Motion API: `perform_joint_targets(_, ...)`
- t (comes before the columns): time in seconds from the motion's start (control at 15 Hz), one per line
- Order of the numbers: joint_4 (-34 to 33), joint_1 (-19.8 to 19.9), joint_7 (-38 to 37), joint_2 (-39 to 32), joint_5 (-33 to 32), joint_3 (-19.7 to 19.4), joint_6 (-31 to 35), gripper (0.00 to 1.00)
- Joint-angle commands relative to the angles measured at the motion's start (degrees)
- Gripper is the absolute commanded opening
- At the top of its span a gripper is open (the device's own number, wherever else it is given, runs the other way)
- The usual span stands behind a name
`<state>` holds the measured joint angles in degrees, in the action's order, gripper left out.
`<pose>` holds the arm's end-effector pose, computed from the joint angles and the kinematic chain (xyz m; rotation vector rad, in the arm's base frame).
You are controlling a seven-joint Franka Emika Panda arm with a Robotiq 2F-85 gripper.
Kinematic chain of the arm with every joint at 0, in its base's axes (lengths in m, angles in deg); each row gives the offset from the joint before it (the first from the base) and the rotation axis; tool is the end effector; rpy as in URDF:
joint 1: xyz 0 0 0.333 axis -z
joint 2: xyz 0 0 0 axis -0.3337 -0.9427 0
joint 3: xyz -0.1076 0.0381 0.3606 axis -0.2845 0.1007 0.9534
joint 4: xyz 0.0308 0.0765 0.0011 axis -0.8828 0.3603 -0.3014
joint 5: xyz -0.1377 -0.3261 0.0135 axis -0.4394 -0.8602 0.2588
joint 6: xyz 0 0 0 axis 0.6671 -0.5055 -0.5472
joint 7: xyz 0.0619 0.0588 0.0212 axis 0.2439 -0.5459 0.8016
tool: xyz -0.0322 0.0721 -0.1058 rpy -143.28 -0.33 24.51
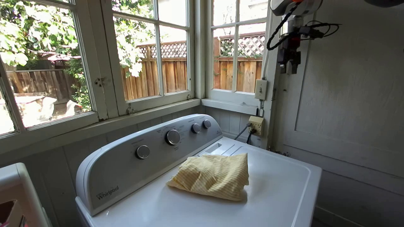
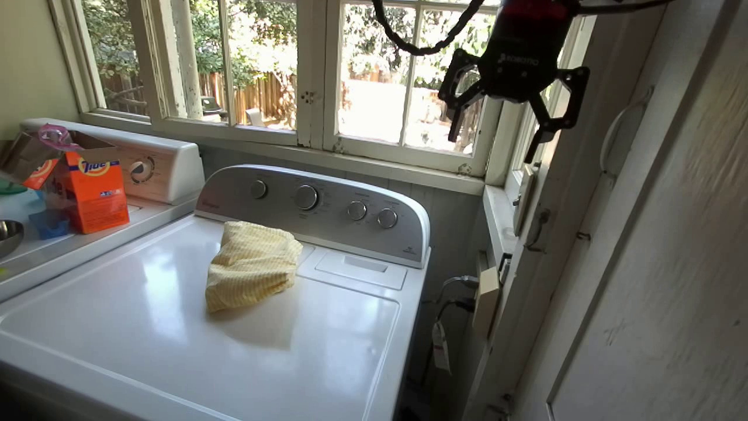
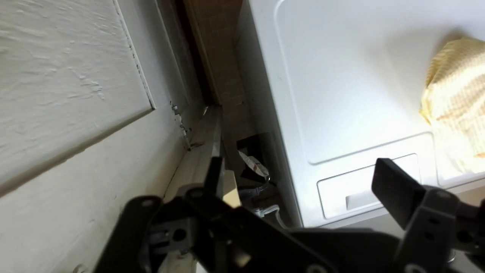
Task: Turn off the switch
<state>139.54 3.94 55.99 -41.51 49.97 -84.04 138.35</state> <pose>0.6000 -0.2360 0.5860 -3.0850 -0.3339 0.1841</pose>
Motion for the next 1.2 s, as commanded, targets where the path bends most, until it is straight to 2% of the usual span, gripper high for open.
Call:
perform_joint_targets(0.0, 0.6, 0.3, 0.4, 0.2, 0.3, 0.0, 0.0, 1.0)
perform_joint_targets(1.13, 1.5, 0.3, 0.7, 0.5, 0.5, 0.4, 0.0, 1.0)
